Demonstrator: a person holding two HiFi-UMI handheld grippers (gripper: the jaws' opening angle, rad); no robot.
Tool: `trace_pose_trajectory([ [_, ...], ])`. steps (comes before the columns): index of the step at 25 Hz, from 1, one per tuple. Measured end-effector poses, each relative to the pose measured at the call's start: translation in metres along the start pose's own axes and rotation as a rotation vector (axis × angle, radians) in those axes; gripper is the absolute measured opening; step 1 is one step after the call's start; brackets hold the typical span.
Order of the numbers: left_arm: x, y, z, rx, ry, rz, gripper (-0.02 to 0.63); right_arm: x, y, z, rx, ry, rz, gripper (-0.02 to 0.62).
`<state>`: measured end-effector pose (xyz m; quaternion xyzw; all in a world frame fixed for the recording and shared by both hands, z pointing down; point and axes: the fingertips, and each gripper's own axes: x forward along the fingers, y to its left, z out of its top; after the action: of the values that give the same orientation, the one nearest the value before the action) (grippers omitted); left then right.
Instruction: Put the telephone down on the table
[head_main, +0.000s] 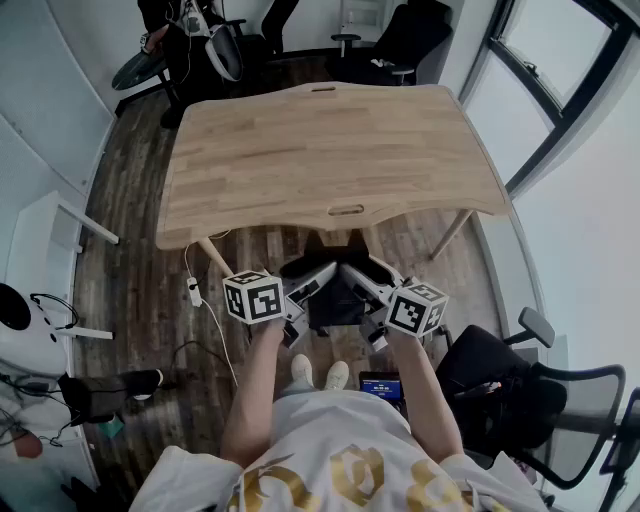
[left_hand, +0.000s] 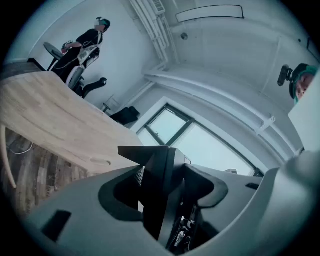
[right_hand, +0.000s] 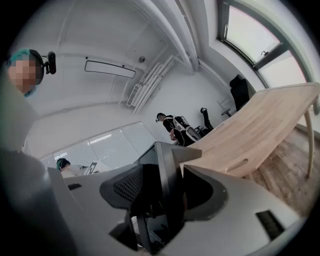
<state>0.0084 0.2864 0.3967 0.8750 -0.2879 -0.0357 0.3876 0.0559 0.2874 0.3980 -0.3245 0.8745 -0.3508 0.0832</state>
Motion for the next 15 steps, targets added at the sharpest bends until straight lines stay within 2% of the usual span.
trace_pose_trajectory([
  [15,-0.001,-0.0014,0.0032,0.011,-0.006,0.016,0.241,0.0013,0.002,0.0025,-0.004,-0.006,0.023,0.23],
])
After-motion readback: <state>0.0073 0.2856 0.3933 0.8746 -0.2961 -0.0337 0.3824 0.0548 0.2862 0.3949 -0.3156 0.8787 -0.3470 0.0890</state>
